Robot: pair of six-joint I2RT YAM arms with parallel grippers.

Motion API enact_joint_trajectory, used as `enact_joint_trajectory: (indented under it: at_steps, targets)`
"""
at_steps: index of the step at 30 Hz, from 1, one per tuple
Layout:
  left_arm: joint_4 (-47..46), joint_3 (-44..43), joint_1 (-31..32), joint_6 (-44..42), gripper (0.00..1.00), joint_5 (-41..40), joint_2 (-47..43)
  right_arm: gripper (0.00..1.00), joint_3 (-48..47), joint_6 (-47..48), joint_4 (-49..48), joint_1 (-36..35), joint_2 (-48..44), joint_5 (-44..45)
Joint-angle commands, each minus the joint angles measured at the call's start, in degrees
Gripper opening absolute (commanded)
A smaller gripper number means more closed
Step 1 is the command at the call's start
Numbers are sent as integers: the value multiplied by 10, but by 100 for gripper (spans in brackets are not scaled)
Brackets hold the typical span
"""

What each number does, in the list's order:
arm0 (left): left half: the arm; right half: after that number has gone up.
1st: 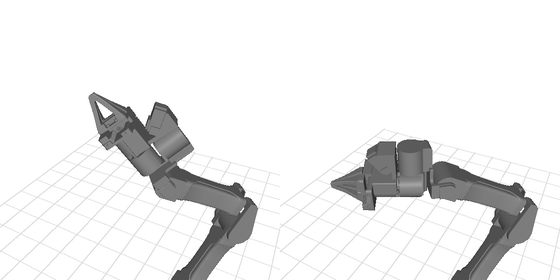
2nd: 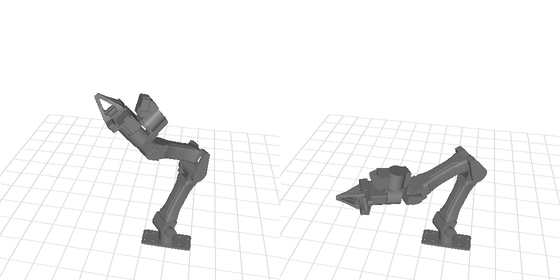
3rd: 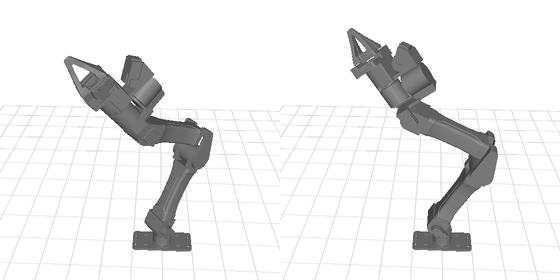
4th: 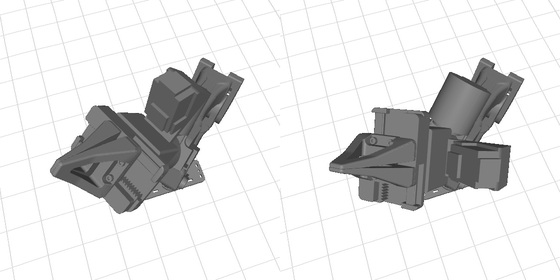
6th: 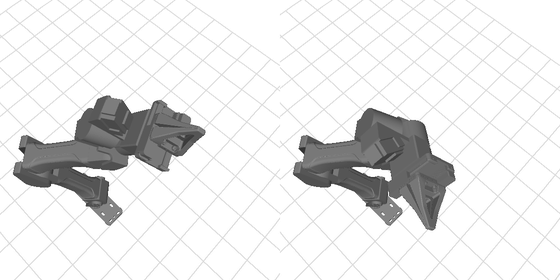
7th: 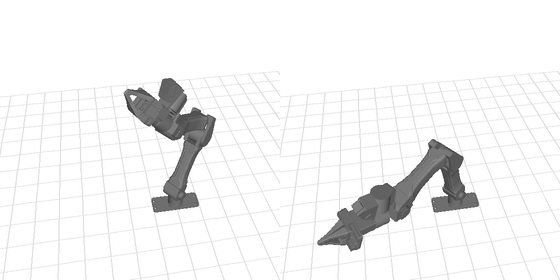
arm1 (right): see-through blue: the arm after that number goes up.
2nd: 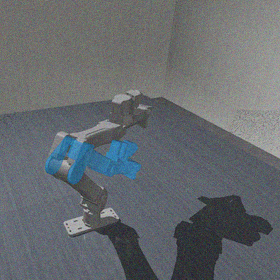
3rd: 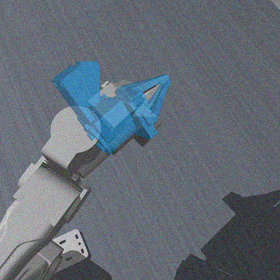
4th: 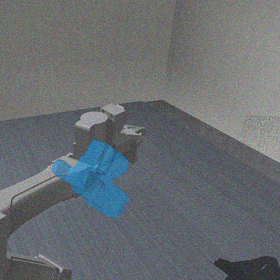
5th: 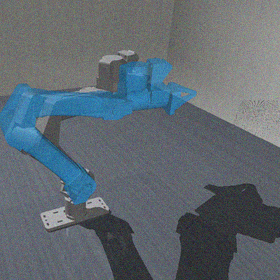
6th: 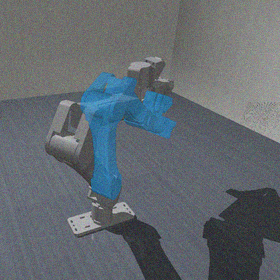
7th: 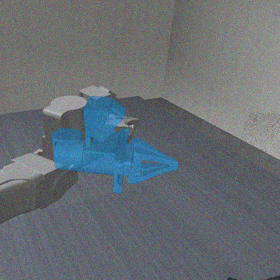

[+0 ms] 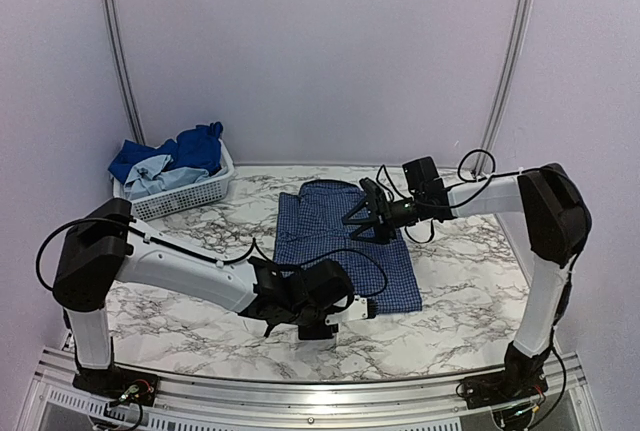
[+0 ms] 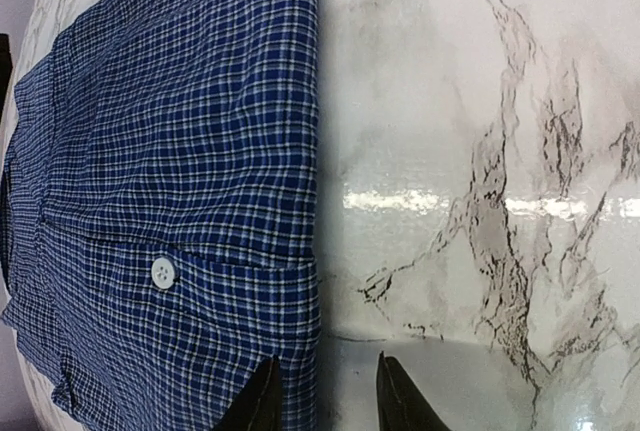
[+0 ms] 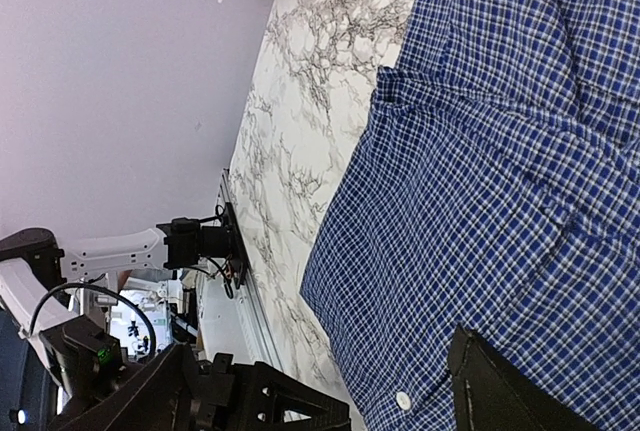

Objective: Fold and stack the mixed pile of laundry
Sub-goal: Pick up the 2/3-rectangle-folded shirt from the center of the board.

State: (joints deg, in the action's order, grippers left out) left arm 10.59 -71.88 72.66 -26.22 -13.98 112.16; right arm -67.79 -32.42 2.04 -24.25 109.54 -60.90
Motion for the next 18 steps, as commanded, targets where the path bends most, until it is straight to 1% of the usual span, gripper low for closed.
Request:
enact_joint_trajectory:
  at_steps: [1, 4, 5, 6, 7, 8, 12, 14, 18]
  targets:
    - [-7, -19, 9, -31, 34, -44, 29, 81, -29, 28, 33, -1, 23, 4]
    - [-20, -26, 9, -38, 28, -86, 52, 77, -38, 47, 52, -1, 34, 1]
    - [-20, -30, 9, -38, 23, -93, 58, 75, -43, 56, 63, -1, 38, 2]
    - [-20, -31, 9, -39, 16, -97, 61, 72, -51, 69, 77, -2, 43, 3]
    - [-19, -31, 9, -39, 6, -100, 60, 69, -60, 85, 95, -3, 49, 6]
    - [-18, -29, 10, -38, 0, -102, 55, 66, -72, 104, 118, -5, 56, 11]
    - [18, -23, 14, -14, 0, -66, 20, 48, -133, 191, 219, -18, 76, 44]
    - [39, -10, 23, 1, 0, -49, -7, 38, -151, 211, 237, -25, 80, 46]
    - [76, 12, 35, 44, 0, 0, -66, 26, -170, 244, 263, -40, 95, 43]
